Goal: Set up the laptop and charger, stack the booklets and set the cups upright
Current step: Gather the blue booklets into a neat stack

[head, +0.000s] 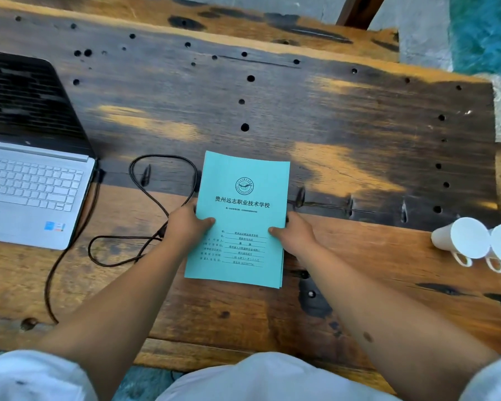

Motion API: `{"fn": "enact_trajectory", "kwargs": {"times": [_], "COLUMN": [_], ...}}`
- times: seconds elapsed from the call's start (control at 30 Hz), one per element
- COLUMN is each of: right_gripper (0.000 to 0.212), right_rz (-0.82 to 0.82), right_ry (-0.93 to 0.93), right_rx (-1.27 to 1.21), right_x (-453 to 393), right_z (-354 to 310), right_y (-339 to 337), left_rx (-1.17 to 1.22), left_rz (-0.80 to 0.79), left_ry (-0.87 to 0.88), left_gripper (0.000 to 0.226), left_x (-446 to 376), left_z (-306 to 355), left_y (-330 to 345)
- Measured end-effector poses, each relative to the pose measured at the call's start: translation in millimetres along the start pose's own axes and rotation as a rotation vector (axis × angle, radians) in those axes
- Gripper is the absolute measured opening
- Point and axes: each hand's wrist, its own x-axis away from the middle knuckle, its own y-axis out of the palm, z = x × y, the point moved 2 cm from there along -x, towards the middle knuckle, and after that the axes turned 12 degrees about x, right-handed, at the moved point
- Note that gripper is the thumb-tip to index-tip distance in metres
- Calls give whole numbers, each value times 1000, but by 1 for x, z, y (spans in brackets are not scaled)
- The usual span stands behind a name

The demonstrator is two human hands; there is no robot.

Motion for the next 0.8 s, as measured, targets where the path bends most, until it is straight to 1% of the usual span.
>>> {"fn": "enact_trajectory", "kwargs": {"times": [0.07, 0.2, 0.23, 0.27, 0.33, 0.4, 0.47, 0.6, 0.8], "right_gripper": [34, 37, 40, 42, 48, 61, 72, 89, 103], "right_rz": [17, 15, 10, 15, 43, 75, 88, 125, 206], "right_ry": [-23, -17, -20, -31, -66, -125, -176, -188, -184], "right_rx": [63, 115, 130, 167, 312, 486, 613, 756, 789], "right_x": [4, 13, 17, 22, 33, 46, 62, 100, 151], "right_z": [5, 15, 18, 20, 26, 32, 37, 48, 71], "right_y": [-3, -9, -11, -13, -18, -23, -26, -29, -30], "left_rx": [-55, -76, -129, -235, -490, -617, -657, -698, -712], "left_rz": [33, 10, 5, 3, 9, -8, -27, -36, -24], "left_ry": [43, 115, 144, 176, 249, 281, 310, 380, 493], "left_gripper": [43, 53, 58, 65, 78, 86, 90, 93, 95], "left_x": [2, 13, 19, 26, 41, 56, 72, 107, 156], "left_z": [-2, -3, -3, -3, 0, 4, 8, 14, 18], "left_y": [1, 0, 0, -1, -2, -2, 0, 3, 12]}}
